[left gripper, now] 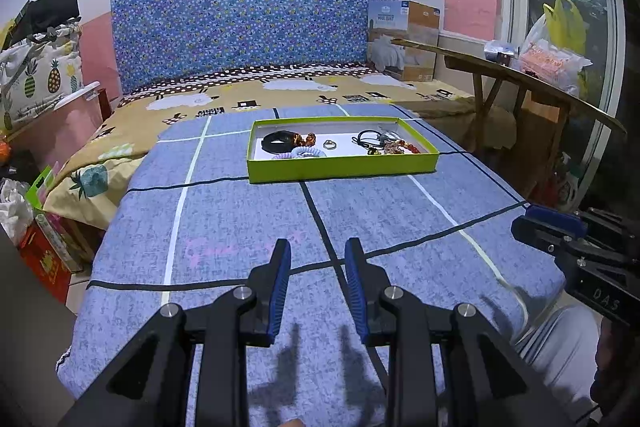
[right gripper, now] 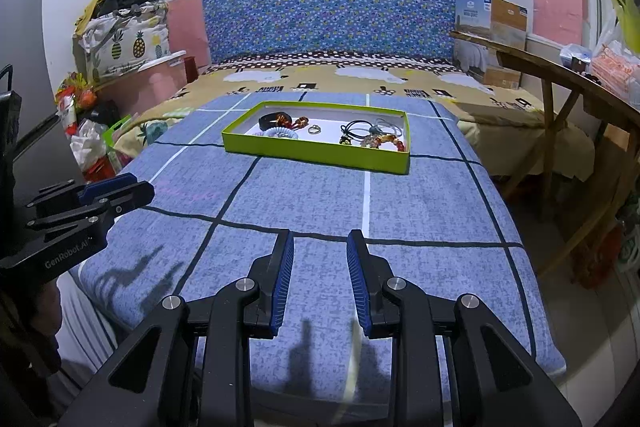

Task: Organize jewelry

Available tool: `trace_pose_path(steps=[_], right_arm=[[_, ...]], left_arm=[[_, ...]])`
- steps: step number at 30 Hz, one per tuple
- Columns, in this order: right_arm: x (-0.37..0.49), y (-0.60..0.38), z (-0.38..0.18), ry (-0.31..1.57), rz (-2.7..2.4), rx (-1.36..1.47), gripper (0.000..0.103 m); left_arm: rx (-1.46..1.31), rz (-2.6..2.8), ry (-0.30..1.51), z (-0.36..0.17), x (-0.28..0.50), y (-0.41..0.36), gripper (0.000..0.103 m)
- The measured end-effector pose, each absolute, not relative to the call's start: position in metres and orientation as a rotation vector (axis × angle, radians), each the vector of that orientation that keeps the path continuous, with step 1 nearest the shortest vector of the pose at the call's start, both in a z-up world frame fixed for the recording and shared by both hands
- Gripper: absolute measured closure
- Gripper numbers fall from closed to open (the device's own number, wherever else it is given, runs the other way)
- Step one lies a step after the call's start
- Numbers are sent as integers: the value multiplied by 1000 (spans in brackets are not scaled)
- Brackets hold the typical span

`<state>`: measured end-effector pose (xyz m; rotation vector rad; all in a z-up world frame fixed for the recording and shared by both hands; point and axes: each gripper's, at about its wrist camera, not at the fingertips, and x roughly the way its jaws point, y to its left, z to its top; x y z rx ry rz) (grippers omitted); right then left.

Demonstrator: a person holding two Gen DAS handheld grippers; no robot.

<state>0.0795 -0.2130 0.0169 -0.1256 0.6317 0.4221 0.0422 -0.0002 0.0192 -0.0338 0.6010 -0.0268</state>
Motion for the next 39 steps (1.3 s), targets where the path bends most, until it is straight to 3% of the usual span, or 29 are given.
trace_pose_path(steps=[39], right_arm=[[83, -208, 11, 648, 426, -130, 75]], left_arm=[[-15, 3, 588, 19, 42, 2, 74]])
